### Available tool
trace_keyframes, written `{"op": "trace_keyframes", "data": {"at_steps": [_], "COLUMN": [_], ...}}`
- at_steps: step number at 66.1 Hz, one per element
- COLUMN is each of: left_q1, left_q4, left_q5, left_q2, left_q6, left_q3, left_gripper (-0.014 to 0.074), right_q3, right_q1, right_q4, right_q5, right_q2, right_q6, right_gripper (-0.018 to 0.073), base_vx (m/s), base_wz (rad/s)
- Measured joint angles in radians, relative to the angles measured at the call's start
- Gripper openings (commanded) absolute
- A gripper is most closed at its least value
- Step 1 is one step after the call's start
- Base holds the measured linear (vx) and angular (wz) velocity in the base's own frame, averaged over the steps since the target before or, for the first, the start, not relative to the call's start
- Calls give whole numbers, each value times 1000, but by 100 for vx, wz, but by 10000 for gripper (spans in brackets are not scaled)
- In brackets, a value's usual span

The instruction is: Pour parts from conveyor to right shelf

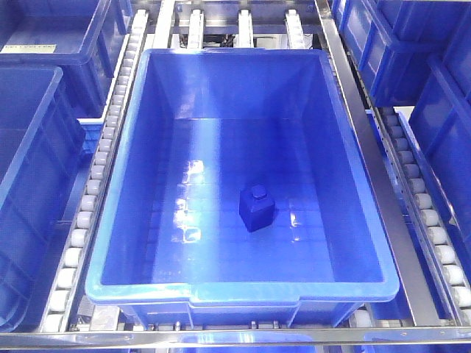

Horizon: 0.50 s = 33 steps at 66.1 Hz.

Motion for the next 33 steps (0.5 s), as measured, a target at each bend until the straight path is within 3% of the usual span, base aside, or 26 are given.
{"op": "trace_keyframes", "data": {"at_steps": [14, 33], "left_q1": [0, 0], "left_q4": [0, 0], "left_q5": [0, 0], "left_q2": [0, 0], "left_q6": [0, 0], "left_q3": [0, 0], "left_gripper": [-6, -6], "right_q3": [0, 0], "right_q1": [-1, -1], "right_q4": [-65, -73], "right_q5": [123, 125], "right_q2": [-35, -35], "right_q6": [0, 0], "right_gripper": [-9, -9], "base_vx": [0, 0], "base_wz": [0, 0]}}
